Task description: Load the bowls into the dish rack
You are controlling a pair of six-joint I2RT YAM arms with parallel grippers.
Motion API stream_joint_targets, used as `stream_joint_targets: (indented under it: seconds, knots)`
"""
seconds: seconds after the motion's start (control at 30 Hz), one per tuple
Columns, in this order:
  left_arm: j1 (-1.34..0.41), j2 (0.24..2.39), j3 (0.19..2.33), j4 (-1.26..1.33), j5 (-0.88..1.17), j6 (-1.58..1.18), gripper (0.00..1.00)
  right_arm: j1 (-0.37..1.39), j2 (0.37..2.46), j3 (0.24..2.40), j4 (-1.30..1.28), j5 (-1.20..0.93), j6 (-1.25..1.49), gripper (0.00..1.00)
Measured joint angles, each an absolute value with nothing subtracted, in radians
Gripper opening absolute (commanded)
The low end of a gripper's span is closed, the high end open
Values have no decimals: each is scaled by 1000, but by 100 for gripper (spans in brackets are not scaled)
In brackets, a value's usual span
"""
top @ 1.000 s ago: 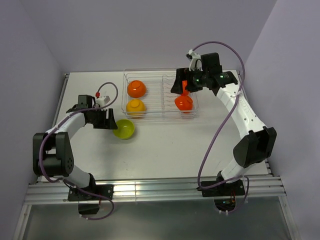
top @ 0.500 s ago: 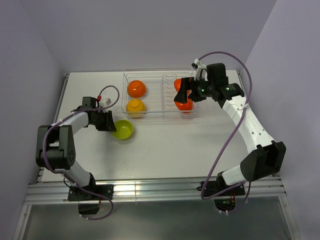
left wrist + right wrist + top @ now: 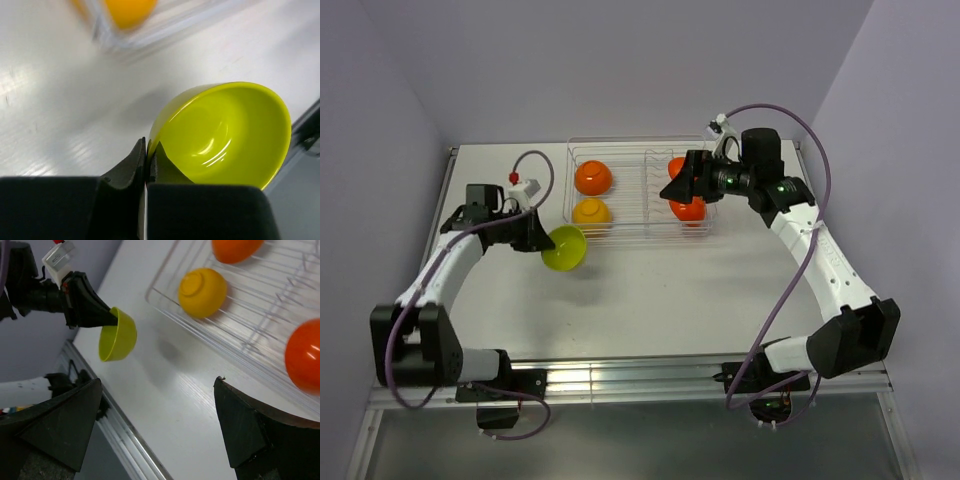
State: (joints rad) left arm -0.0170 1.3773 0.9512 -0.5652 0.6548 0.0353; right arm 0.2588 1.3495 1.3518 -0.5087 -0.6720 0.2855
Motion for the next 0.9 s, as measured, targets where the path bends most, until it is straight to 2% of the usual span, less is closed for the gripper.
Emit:
stream_joint_targets:
  seconds: [0.13, 0.23, 0.47, 0.7, 0.9]
  knots:
    - [-17, 1155, 969, -447, 725, -106, 0, 259, 1308, 1326, -342, -739, 432, 100]
    - [-20, 1080, 994, -306, 754, -245, 0, 261, 1280, 1317, -227, -775, 550, 100]
    - [-30, 1159, 1018, -33, 778, -527, 1, 350, 1316, 1421, -104, -777, 707, 100]
    - [-39, 1224, 1016, 125, 820, -735, 0, 537, 1394, 1512, -138, -664, 683, 100]
    - [-70, 1224, 1016, 203, 826, -815, 0, 601, 1464, 1516, -184, -577, 687, 100]
